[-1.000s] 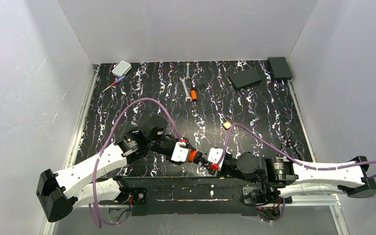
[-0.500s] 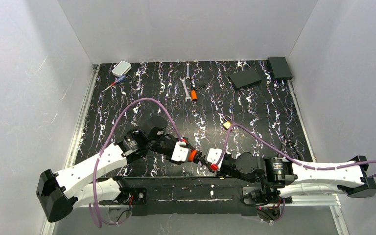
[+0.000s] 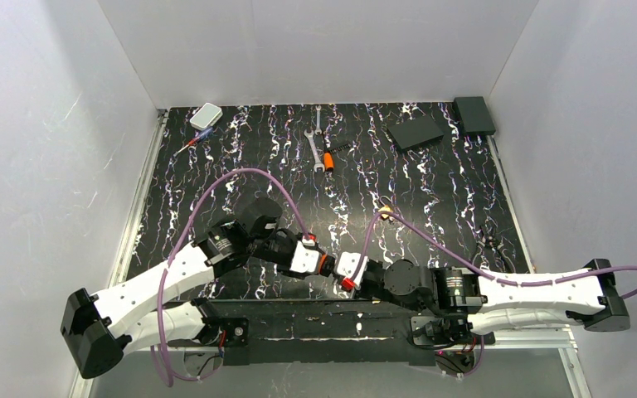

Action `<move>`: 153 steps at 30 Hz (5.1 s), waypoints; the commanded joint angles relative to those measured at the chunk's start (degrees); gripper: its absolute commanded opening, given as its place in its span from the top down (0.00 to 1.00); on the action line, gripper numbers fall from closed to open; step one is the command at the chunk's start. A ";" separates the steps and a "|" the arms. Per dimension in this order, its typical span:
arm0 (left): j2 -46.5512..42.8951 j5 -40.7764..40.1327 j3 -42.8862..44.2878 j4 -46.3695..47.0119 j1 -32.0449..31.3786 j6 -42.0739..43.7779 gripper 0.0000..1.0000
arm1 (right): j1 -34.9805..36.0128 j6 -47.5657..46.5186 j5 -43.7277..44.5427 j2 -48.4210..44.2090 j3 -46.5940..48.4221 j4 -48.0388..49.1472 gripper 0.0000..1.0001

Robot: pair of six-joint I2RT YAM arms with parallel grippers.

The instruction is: Unlock with the key

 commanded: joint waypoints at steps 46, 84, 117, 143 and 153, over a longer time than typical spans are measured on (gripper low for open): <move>-4.69 -2.20 -0.78 7.44 -0.77 0.64 1.00 | -17.62 63.54 0.92 3.82 6.01 -2.37 0.40; -6.00 -5.31 -1.63 9.39 -0.76 -0.63 0.98 | -27.22 65.89 -30.02 7.99 0.73 7.43 0.99; -12.39 -38.45 -3.44 48.47 1.04 -86.51 0.35 | -27.47 45.45 -12.65 -21.42 -17.88 51.65 0.99; -2.14 -17.68 -3.27 76.62 1.35 -100.01 0.57 | -27.47 49.22 -19.84 -9.03 -4.49 57.86 0.99; 0.36 -17.27 -2.08 76.68 1.36 -99.08 0.69 | -27.47 49.47 -19.82 -6.96 -3.73 58.44 0.99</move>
